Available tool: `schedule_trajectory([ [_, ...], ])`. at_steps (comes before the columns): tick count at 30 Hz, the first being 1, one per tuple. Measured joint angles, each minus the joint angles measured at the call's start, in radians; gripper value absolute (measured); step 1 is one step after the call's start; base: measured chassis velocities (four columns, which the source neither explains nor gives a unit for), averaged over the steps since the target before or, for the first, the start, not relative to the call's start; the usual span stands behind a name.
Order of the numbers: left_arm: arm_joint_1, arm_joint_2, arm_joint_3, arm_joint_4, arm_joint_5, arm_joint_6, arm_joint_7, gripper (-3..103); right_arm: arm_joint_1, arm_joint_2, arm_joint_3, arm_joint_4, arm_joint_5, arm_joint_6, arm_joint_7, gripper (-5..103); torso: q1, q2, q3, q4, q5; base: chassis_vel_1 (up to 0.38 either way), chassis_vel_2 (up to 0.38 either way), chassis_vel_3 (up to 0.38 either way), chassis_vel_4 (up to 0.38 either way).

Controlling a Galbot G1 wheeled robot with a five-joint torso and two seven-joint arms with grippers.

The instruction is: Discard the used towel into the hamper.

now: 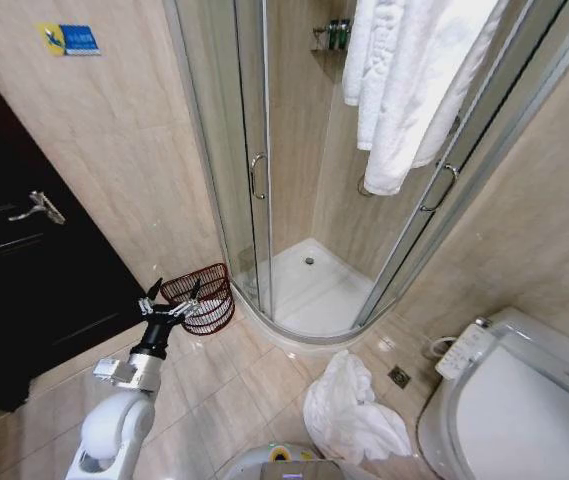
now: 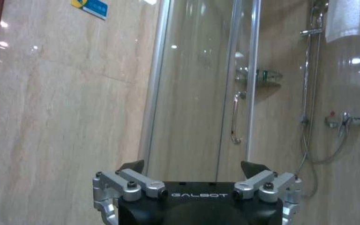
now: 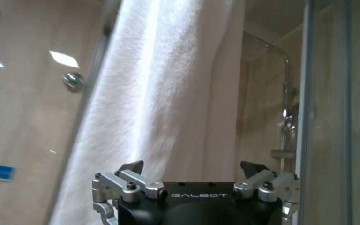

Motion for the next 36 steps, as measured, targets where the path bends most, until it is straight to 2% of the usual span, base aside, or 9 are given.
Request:
schedule_trajectory([
  [1,0.000,0.000,0.000,0.000,0.000,0.000,0.000,100,0.000,0.000,0.000,0.000,0.000,0.000,0.000,100,0.000,0.000,0.000,0.0000,0.0000,0.000,0.000,0.000,0.000],
  [3,0.006,0.003,0.001,0.007,-0.013,-0.016,0.005,100,-0.037,-0.112,-0.007,-0.077,0.027,0.015,0.021,100,0.000,0.000,0.000,0.0002,-0.0025,0.000,0.000,0.000,0.000],
  [5,0.013,0.007,0.000,0.025,-0.026,-0.041,0.012,100,-0.091,-0.196,-0.001,-0.144,0.060,0.024,0.045,100,0.000,0.000,0.000,0.0003,-0.0004,0.000,0.000,0.000,0.000],
  [7,0.014,0.008,-0.001,0.030,-0.029,-0.047,0.013,100,-0.102,-0.209,0.000,-0.156,0.064,0.025,0.049,100,0.000,0.000,0.000,0.0004,0.0001,0.000,0.000,0.000,0.000],
  [9,0.019,0.006,-0.003,0.048,-0.041,-0.072,0.014,100,-0.148,-0.259,0.012,-0.214,0.070,0.028,0.065,100,0.000,0.000,0.000,0.0003,-0.0008,0.000,0.000,0.000,0.000],
  [16,0.029,0.007,-0.018,0.067,-0.066,-0.105,0.014,100,-0.137,-0.274,0.033,-0.219,0.115,0.013,0.059,100,0.000,0.000,0.000,-0.0003,-0.0002,0.000,0.000,0.000,0.000],
  [22,0.020,0.024,-0.044,0.079,-0.093,-0.119,0.012,100,-0.105,-0.271,0.060,-0.180,0.229,-0.017,0.021,100,0.000,0.000,0.000,-0.0004,-0.0003,0.000,0.000,0.000,0.000],
  [30,0.034,0.019,-0.058,0.078,-0.103,-0.135,0.012,100,-0.156,-0.335,0.078,-0.286,0.270,-0.006,0.088,100,0.000,0.000,0.000,0.0002,-0.0003,0.000,0.000,0.000,0.000],
  [36,0.024,0.017,-0.057,0.083,-0.103,-0.137,0.011,100,-0.173,-0.370,0.077,-0.337,0.290,-0.009,0.084,100,0.000,0.000,0.000,-0.0001,-0.0011,0.000,0.000,0.000,0.000],
])
